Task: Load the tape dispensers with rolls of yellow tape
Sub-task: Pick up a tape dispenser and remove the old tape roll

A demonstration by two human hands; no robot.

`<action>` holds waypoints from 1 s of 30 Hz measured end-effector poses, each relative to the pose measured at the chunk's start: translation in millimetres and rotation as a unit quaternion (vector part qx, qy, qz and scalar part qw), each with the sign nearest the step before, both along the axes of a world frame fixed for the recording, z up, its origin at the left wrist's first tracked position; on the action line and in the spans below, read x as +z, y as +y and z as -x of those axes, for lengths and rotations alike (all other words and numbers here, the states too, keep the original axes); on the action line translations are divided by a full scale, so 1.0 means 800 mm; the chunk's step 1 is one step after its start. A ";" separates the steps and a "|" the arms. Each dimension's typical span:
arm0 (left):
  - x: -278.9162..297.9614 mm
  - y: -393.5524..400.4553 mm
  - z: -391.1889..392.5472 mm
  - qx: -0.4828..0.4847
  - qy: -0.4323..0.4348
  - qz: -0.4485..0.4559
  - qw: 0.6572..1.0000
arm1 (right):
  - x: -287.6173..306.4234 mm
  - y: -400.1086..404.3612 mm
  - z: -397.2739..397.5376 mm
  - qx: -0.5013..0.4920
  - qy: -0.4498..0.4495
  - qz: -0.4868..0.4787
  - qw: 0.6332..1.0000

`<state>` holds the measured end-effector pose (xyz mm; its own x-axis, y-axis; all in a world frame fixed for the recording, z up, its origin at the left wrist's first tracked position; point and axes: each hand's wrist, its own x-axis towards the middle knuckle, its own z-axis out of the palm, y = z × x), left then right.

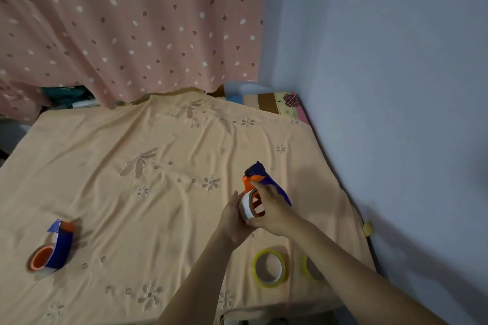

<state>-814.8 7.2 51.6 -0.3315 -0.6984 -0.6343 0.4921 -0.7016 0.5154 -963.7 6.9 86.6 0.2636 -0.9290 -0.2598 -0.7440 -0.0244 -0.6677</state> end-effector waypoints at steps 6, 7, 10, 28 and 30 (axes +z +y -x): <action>-0.012 -0.002 -0.015 -0.007 -0.006 0.013 1.000 | -0.013 0.000 0.007 -0.010 -0.049 0.034 0.998; -0.017 -0.005 -0.017 -0.009 -0.022 0.011 1.000 | -0.013 0.001 0.008 -0.012 -0.058 0.032 0.998; -0.020 -0.008 -0.021 -0.027 -0.076 0.038 0.996 | -0.015 0.003 0.010 -0.028 -0.097 0.011 0.995; -0.058 -0.008 -0.086 0.110 -0.227 0.011 0.968 | -0.124 -0.038 -0.008 -0.025 0.229 -0.051 0.972; -0.061 -0.008 -0.090 0.107 -0.231 0.006 0.967 | -0.138 -0.041 -0.020 -0.013 0.250 -0.061 0.966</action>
